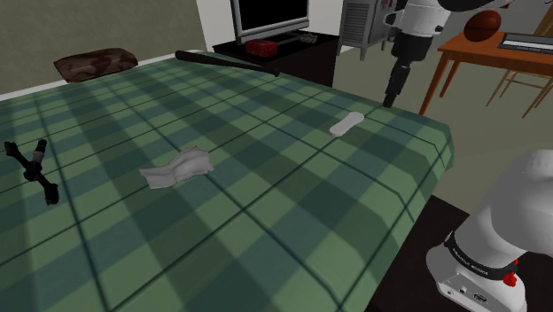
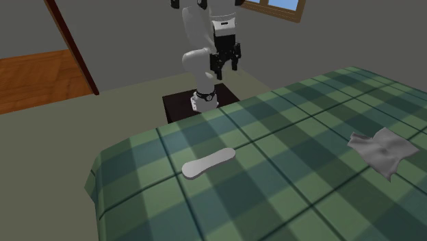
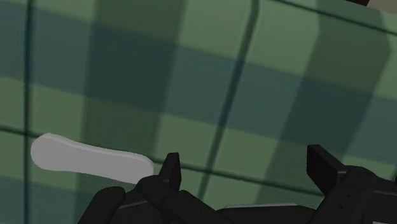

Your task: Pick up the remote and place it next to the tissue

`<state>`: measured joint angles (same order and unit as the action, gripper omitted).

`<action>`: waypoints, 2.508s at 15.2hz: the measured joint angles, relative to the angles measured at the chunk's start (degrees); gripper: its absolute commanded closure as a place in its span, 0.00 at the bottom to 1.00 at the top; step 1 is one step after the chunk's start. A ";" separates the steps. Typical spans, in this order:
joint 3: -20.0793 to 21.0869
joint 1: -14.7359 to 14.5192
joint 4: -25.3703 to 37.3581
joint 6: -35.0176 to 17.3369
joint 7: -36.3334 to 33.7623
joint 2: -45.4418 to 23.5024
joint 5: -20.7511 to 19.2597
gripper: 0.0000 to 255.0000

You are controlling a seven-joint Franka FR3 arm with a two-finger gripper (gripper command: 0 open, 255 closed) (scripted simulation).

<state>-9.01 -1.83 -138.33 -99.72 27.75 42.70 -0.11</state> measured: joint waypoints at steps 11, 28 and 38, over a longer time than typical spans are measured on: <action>-16.34 -6.03 1.69 -13.95 37.20 -16.73 -7.46 0.00; -25.51 -11.16 19.77 -28.44 89.21 -53.07 7.42 0.00; -24.73 -10.35 18.54 -32.23 91.26 -56.22 9.98 0.00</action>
<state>-33.74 -12.18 -119.79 -131.95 119.02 -13.52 9.88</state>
